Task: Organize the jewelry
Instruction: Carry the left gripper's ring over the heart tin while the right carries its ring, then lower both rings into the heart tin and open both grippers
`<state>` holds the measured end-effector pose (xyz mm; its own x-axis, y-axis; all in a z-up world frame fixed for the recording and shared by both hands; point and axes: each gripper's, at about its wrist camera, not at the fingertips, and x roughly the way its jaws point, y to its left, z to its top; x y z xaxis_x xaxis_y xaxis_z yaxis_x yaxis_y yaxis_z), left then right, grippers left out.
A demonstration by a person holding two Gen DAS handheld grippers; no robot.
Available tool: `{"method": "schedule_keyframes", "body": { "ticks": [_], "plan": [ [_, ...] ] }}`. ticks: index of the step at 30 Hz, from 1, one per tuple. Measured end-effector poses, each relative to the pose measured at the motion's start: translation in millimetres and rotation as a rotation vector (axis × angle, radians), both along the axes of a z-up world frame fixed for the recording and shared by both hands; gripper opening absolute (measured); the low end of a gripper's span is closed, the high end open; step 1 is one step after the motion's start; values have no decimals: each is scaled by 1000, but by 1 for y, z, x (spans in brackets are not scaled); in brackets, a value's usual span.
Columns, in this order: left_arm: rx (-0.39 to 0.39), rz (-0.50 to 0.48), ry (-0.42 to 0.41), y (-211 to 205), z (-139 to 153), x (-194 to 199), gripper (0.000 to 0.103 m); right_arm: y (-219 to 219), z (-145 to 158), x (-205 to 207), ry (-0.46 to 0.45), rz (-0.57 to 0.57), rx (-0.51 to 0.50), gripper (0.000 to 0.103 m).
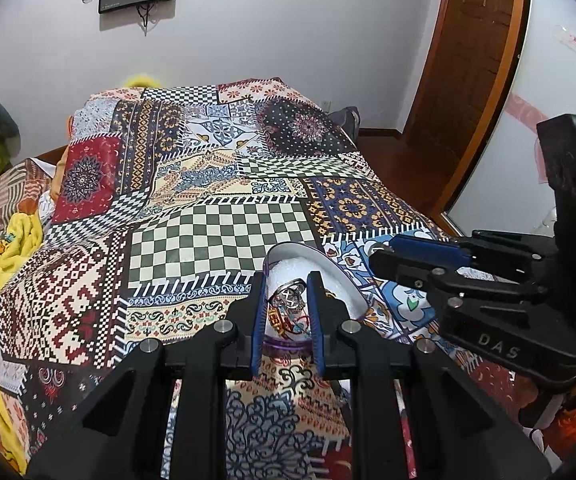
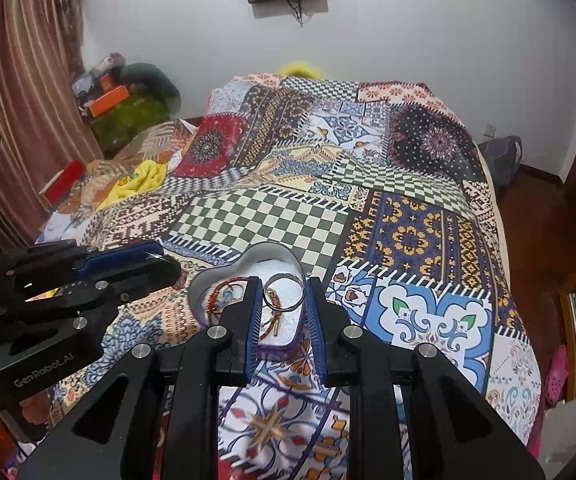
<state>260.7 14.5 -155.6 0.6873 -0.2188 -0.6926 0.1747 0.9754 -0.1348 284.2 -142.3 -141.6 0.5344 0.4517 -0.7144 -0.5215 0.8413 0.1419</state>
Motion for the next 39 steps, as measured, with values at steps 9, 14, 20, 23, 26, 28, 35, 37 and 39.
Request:
{"method": "schedule_keyframes", "body": {
  "ticks": [9, 14, 20, 23, 26, 28, 35, 37, 39],
  "plan": [
    [-12, -21, 59, -1, -22, 22, 19, 8, -17, 19, 53, 36, -17, 20],
    [-18, -36, 91, -1, -33, 31, 19, 14, -26, 27, 69, 50, -45, 20],
    [-14, -43, 95, -3, -37, 35, 19, 19, -32, 32, 80, 68, -66, 20],
    [-22, -40, 101, -1, -39, 35, 19, 22, -33, 32, 80, 81, -75, 20],
    [-32, -36, 104, 2, -38, 35, 19, 25, -34, 31, 75, 90, -83, 20],
    [-35, -40, 109, 3, -38, 35, 19, 26, -34, 31, 74, 93, -85, 20],
    [-40, -58, 107, 4, -34, 32, 19, 28, -37, 32, 80, 102, -95, 20],
    [-34, -54, 101, 5, -32, 30, 19, 29, -38, 32, 80, 104, -100, 20],
    [-22, -41, 87, 8, -28, 28, 19, 30, -37, 31, 78, 106, -101, 20]
  ]
}}
